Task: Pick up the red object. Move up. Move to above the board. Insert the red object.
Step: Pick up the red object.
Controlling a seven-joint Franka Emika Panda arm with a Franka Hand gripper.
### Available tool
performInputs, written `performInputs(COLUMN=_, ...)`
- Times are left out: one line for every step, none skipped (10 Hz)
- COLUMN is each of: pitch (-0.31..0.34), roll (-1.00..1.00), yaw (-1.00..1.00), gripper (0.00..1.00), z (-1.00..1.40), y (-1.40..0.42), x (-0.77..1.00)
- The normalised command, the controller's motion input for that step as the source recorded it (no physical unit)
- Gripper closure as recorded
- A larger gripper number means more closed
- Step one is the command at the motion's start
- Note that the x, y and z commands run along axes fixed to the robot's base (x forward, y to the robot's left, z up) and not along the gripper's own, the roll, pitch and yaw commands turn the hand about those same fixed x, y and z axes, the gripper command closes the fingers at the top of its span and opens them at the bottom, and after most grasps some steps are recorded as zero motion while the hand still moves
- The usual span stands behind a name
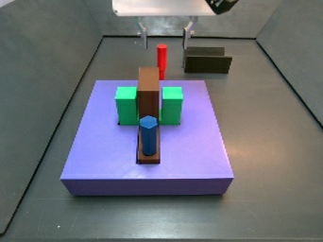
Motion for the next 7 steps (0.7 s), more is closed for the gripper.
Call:
performInputs(pitch=-0.066, roll=0.12, yaw=0.0, gripper=0.0, z=-0.33, y=0.0, x=0.0)
performInputs(pitch=-0.084, roll=0.11, yaw=0.0, gripper=0.0, z=-0.35, y=0.0, x=0.0)
performInputs(pitch=-0.113, roll=0.07, yaw=0.0, gripper=0.0, z=-0.36, y=0.0, x=-0.01)
performInputs(pitch=-0.099, roll=0.06, yaw=0.0, gripper=0.0, z=-0.29, y=0.0, x=-0.02)
performInputs(pitch=-0.087, roll=0.05, yaw=0.0, gripper=0.0, z=-0.25, y=0.0, x=-0.03)
performInputs(pitch=-0.079, roll=0.06, yaw=0.0, gripper=0.0, z=-0.23, y=0.0, x=-0.04)
performInputs(pitch=-0.066, roll=0.05, yaw=0.0, gripper=0.0, z=-0.21, y=0.0, x=-0.03)
